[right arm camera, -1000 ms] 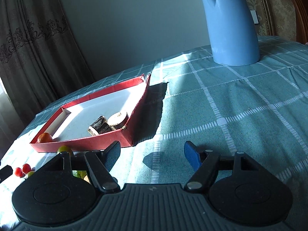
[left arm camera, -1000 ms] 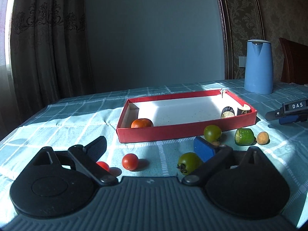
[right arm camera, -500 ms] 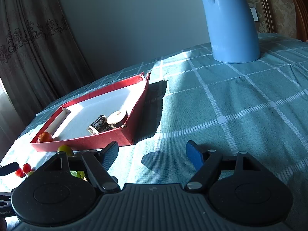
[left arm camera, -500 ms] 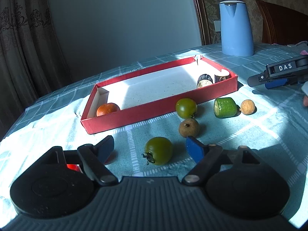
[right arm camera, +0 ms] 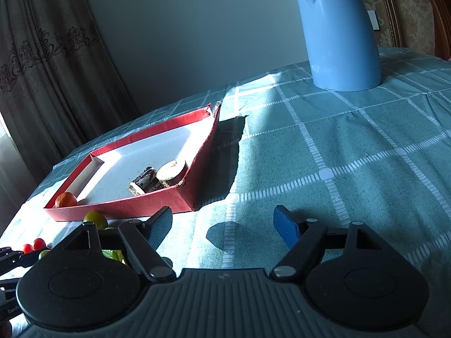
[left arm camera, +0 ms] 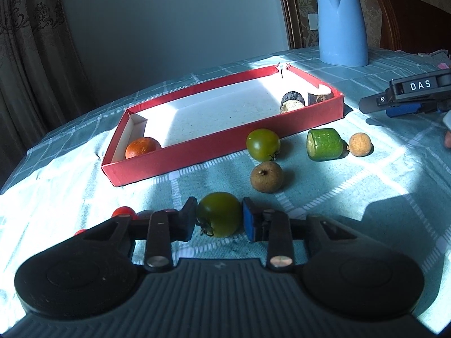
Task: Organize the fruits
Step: 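Close the left tool on the green tomato, then carry the green tomato into the red box and open the left tool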
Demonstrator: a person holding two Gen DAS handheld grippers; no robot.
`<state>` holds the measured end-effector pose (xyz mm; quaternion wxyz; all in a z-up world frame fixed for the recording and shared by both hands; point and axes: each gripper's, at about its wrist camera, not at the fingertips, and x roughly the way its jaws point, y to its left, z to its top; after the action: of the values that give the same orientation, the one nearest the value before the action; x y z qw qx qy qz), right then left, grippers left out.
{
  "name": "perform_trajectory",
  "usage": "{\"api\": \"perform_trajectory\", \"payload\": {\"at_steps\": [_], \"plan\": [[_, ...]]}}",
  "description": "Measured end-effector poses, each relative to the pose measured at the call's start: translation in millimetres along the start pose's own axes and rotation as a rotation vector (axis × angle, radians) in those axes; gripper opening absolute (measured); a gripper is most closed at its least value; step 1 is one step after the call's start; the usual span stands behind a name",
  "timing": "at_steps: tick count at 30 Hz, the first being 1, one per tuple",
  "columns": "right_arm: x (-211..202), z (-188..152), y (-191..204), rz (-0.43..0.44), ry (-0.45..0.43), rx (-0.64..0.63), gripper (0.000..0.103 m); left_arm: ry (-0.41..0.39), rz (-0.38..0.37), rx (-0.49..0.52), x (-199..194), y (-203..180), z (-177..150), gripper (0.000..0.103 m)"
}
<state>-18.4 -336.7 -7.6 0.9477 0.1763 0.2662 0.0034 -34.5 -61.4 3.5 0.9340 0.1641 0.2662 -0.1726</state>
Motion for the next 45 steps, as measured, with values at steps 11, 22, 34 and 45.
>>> {"api": "perform_trajectory", "payload": {"at_steps": [11, 22, 34, 45], "plan": [[1.5, -0.9, 2.4, -0.008, 0.006, -0.017, 0.080, 0.053, 0.135, -0.165, 7.6, 15.2, 12.4, 0.031], [2.1, -0.9, 6.6, -0.023, 0.016, -0.045, 0.082, 0.023, 0.274, -0.358, 18.7, 63.9, 30.5, 0.031], [2.7, -1.3, 9.3, -0.028, 0.022, -0.058, 0.083, -0.007, 0.311, -0.320, 46.4, 59.4, 77.5, 0.031], [2.7, -1.1, 10.3, -0.032, 0.025, -0.066, 0.084, 0.027, 0.263, -0.301, 74.9, 43.7, 75.8, 0.032]]}}
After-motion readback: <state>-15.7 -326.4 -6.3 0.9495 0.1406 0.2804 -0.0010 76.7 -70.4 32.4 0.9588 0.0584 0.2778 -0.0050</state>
